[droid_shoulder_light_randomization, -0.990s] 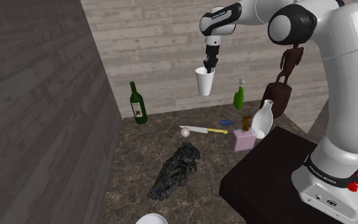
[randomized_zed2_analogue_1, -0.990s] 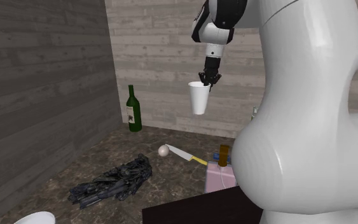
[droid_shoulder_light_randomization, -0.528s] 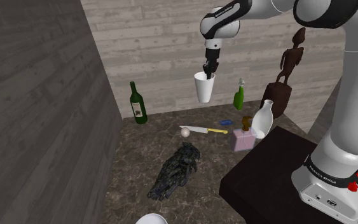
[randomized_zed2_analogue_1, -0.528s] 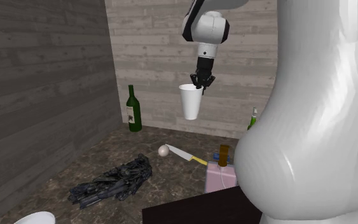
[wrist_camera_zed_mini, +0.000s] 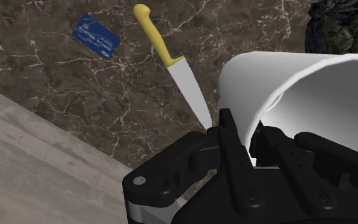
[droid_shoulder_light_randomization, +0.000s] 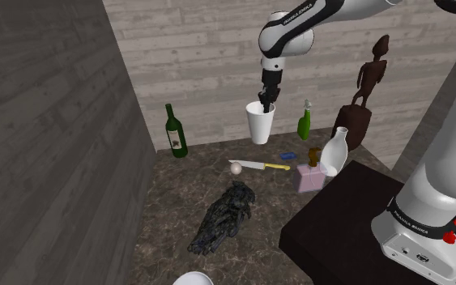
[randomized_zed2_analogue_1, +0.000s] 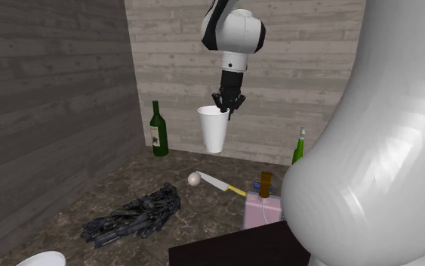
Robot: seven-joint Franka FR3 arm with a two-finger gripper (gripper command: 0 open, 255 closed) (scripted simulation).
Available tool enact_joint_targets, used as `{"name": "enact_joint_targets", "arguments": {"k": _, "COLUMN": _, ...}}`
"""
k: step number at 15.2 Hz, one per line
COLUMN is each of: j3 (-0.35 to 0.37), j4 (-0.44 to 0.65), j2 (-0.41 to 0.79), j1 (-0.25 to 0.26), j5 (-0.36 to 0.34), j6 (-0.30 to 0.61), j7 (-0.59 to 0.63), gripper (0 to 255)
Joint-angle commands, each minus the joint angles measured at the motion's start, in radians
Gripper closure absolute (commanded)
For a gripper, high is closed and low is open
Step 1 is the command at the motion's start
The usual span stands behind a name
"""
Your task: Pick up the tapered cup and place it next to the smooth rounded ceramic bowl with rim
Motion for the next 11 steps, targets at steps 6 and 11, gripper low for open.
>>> {"name": "enact_joint_targets", "arguments": {"k": 6, "j3": 0.063, "j4": -0.232, "j2": -0.188, "j1": 0.068, "j5": -0.008, "j6": 0.065, "j7": 0.129, "gripper": 255}}
{"name": "enact_joint_targets", "arguments": {"k": 11, "j3": 0.125, "j4": -0.362, "j2": -0.303, "j1": 0.117, "j5": 0.005, "j6": 0.094, "j7": 0.228, "gripper": 255}}
